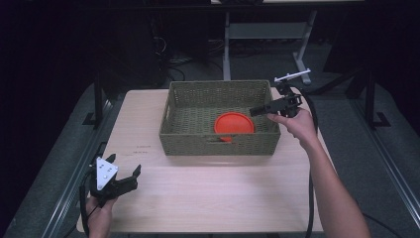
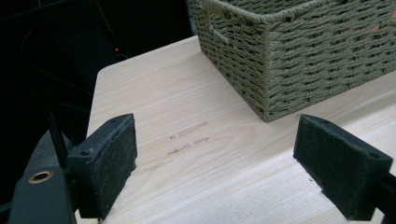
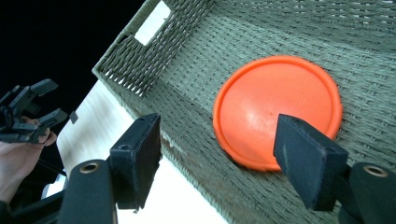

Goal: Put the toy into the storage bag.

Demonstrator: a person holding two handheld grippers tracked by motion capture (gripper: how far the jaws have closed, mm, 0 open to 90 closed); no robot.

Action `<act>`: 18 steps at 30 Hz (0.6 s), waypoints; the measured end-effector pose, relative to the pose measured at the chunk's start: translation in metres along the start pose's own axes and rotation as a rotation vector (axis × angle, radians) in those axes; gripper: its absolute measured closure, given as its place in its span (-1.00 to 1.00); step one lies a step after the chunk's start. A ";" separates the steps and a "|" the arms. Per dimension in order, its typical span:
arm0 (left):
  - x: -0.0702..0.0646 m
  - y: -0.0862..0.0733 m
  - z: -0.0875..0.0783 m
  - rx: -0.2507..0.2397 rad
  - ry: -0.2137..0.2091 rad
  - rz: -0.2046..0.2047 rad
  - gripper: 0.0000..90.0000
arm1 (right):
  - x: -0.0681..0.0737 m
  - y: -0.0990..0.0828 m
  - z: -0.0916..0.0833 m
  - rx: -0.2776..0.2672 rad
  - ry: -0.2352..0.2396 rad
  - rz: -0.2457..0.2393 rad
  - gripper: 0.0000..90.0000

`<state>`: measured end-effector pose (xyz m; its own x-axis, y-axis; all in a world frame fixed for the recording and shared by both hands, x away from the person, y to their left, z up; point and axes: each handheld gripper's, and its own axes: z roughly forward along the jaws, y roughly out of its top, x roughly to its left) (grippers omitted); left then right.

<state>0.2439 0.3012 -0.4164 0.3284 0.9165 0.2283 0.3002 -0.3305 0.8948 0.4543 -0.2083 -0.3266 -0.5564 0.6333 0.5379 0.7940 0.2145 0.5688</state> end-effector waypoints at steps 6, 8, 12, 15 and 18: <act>0.000 0.000 0.000 0.000 -0.001 0.001 -0.72 | 0.001 -0.014 -0.009 -0.010 0.020 -0.018 -0.32; 0.000 0.000 -0.001 0.003 0.003 0.001 -0.72 | 0.002 -0.020 -0.013 -0.010 0.022 -0.024 -0.33; 0.000 0.000 -0.001 0.002 0.003 0.000 -0.72 | 0.004 -0.028 -0.020 -0.020 0.031 -0.036 -0.34; 0.000 0.000 -0.001 0.001 0.003 -0.001 -0.72 | 0.007 -0.034 -0.027 -0.030 0.041 -0.048 -0.36; 0.000 0.000 0.000 0.002 0.001 0.002 -0.72 | 0.010 -0.042 -0.033 -0.040 0.047 -0.062 -0.36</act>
<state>0.2436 0.3014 -0.4164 0.3280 0.9161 0.2305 0.3010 -0.3326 0.8937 0.4077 -0.2355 -0.3242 -0.6156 0.5840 0.5290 0.7479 0.2215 0.6258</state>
